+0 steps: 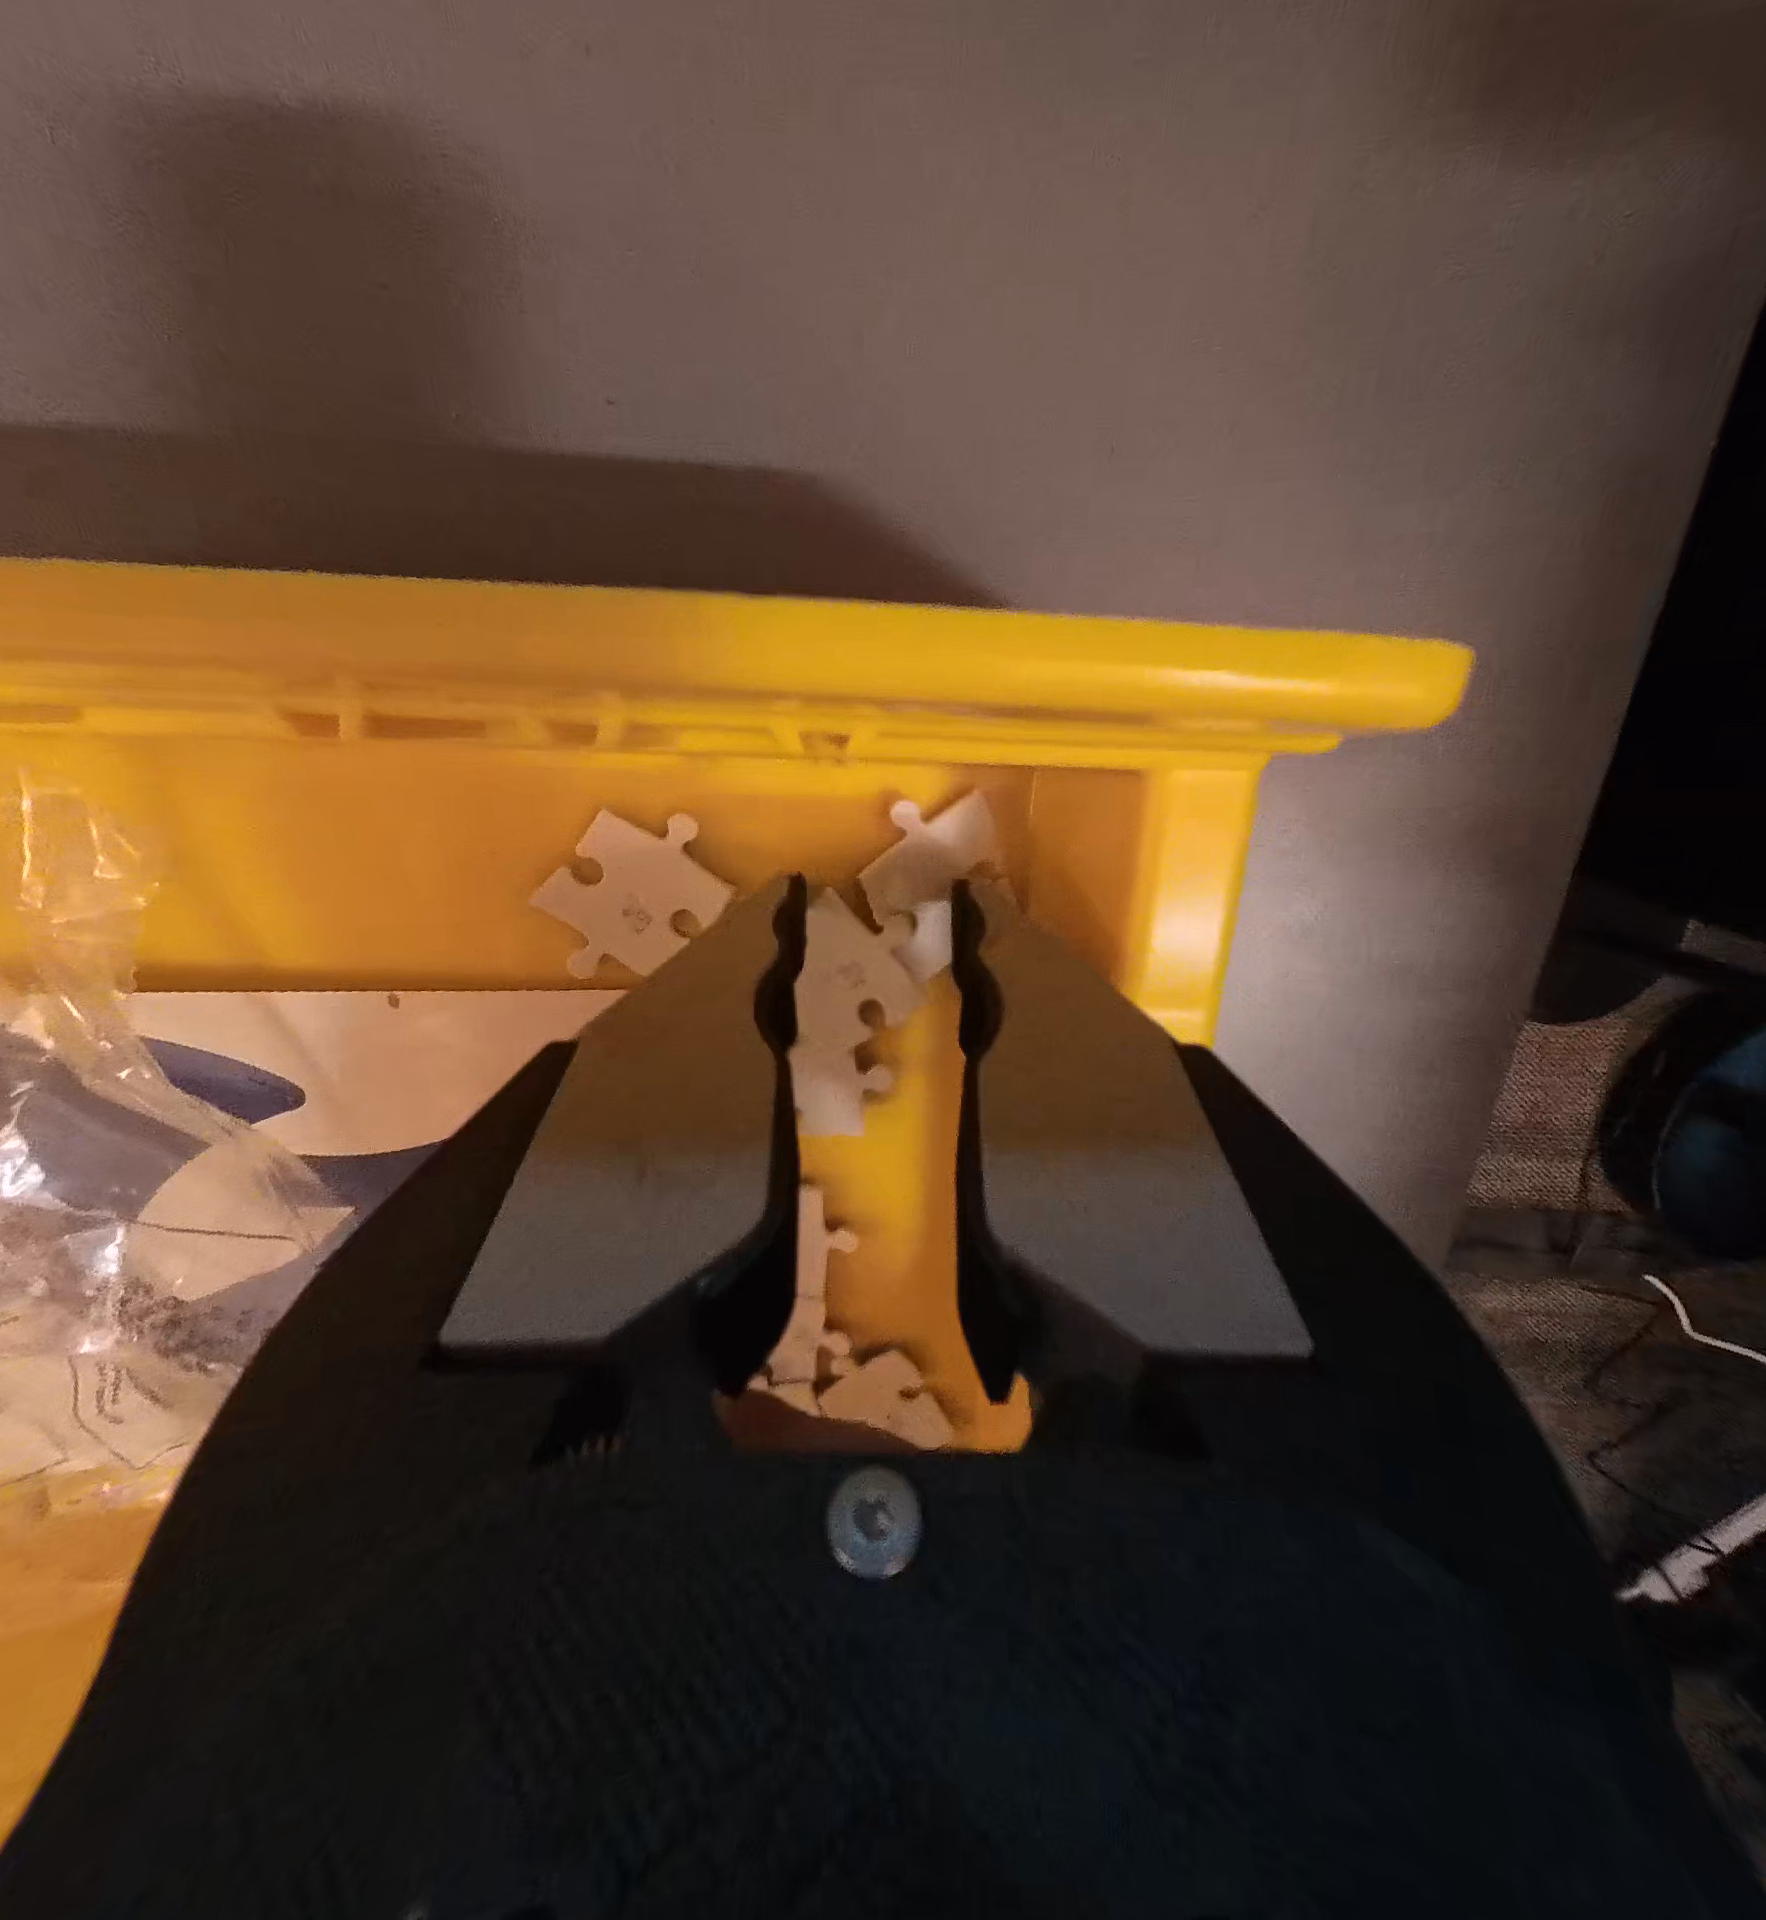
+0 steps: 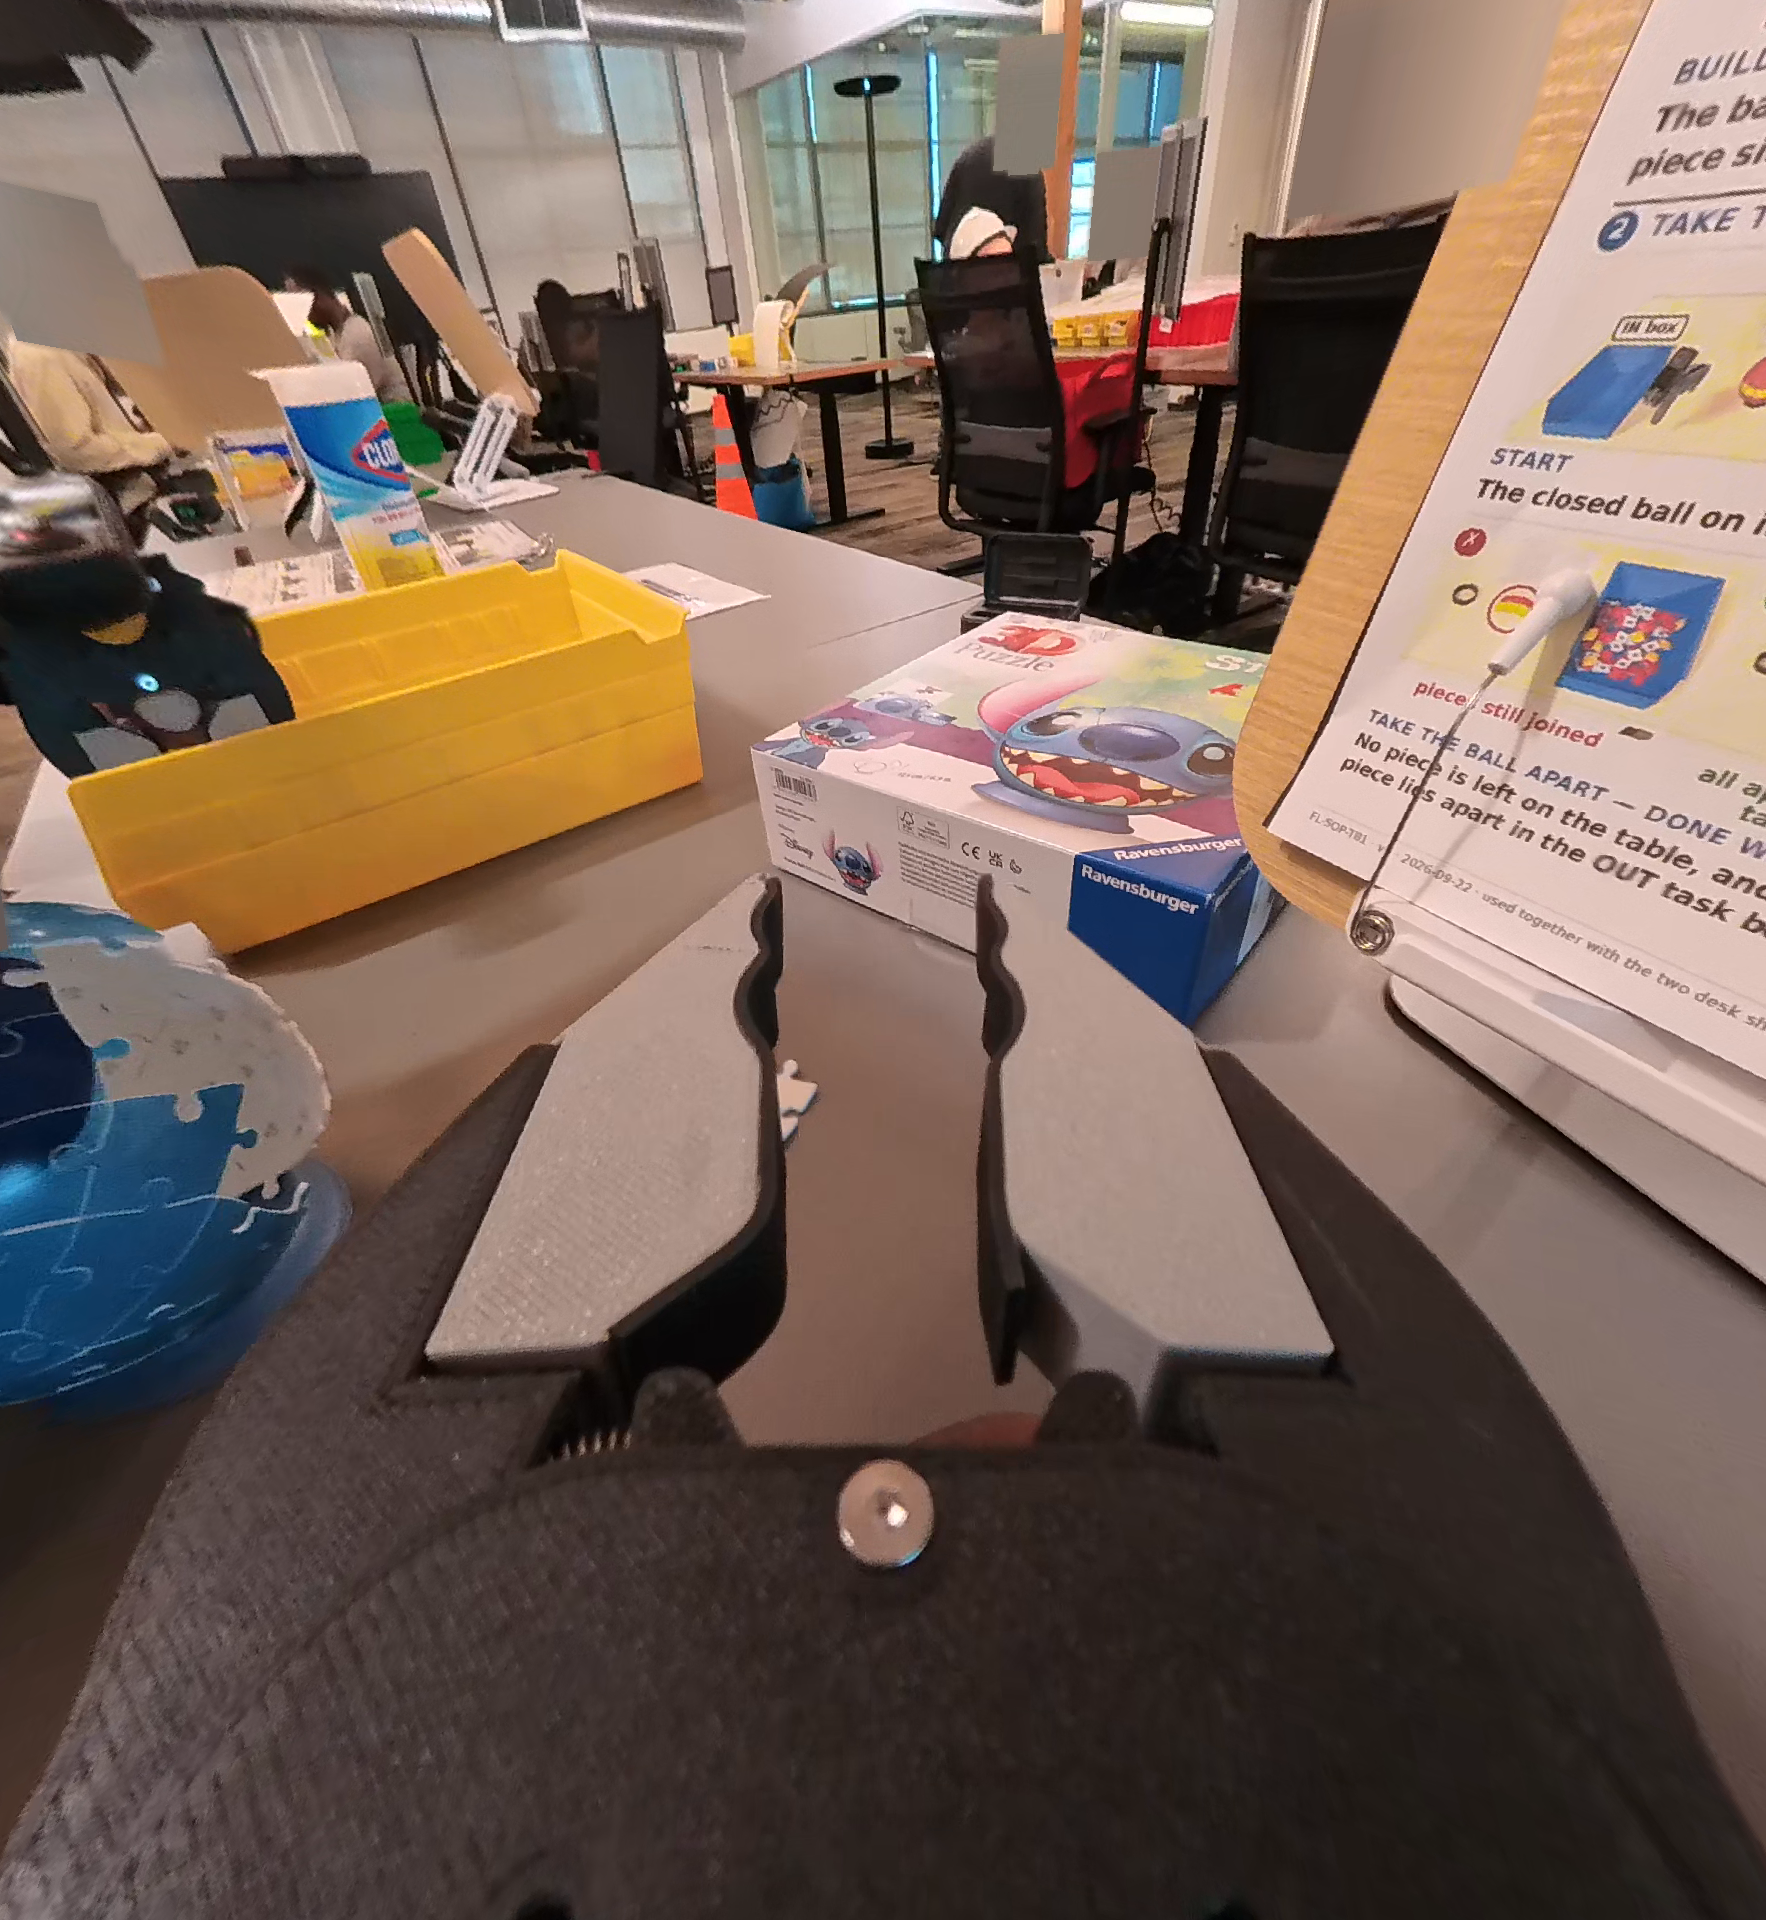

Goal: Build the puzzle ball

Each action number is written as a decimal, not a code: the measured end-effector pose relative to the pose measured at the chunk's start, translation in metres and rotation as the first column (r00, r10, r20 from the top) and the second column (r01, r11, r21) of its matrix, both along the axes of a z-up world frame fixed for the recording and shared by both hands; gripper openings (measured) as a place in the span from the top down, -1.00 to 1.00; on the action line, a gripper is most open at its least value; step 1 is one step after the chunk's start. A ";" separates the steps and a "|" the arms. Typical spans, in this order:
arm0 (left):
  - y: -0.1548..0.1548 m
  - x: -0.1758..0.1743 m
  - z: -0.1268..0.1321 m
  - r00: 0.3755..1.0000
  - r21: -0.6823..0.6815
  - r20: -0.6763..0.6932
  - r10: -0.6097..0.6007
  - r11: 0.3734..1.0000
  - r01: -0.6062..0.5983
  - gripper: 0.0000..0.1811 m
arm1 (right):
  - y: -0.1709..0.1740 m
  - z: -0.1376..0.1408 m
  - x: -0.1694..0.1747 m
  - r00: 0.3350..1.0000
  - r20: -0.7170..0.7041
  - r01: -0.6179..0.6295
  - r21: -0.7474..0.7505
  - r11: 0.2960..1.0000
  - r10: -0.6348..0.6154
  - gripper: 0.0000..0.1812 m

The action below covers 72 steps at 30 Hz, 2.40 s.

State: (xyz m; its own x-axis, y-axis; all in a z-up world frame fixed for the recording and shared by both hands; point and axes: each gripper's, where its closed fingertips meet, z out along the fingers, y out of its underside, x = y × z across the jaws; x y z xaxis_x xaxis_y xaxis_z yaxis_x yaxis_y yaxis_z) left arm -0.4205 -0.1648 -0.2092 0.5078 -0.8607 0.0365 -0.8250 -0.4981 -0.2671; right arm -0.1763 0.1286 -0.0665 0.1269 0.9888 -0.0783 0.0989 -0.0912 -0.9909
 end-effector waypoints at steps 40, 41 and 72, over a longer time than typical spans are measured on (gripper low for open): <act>0.011 -0.023 -0.002 0.911 0.084 0.006 0.413 0.907 -0.412 0.73 | -0.014 0.019 0.008 0.998 -0.047 -0.036 0.035 0.999 0.038 0.66; 0.011 -0.023 -0.002 0.912 0.077 0.014 0.409 0.909 -0.409 0.73 | -0.015 0.020 0.008 0.998 -0.051 -0.040 0.034 0.999 0.041 0.66; 0.179 0.189 0.025 0.976 0.062 -0.001 -0.217 0.974 0.216 0.72 | -0.060 -0.033 0.009 0.944 0.154 -0.299 0.022 0.954 0.293 0.60</act>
State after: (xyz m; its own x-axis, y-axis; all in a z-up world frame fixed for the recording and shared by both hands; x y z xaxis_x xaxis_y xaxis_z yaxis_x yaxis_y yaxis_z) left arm -0.2314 0.0139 -0.1838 0.3090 -0.9509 -0.0172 -0.9097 -0.2903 -0.2969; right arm -0.1671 0.0684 -0.0997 -0.1653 0.9856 -0.0357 0.2593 0.0085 -0.9658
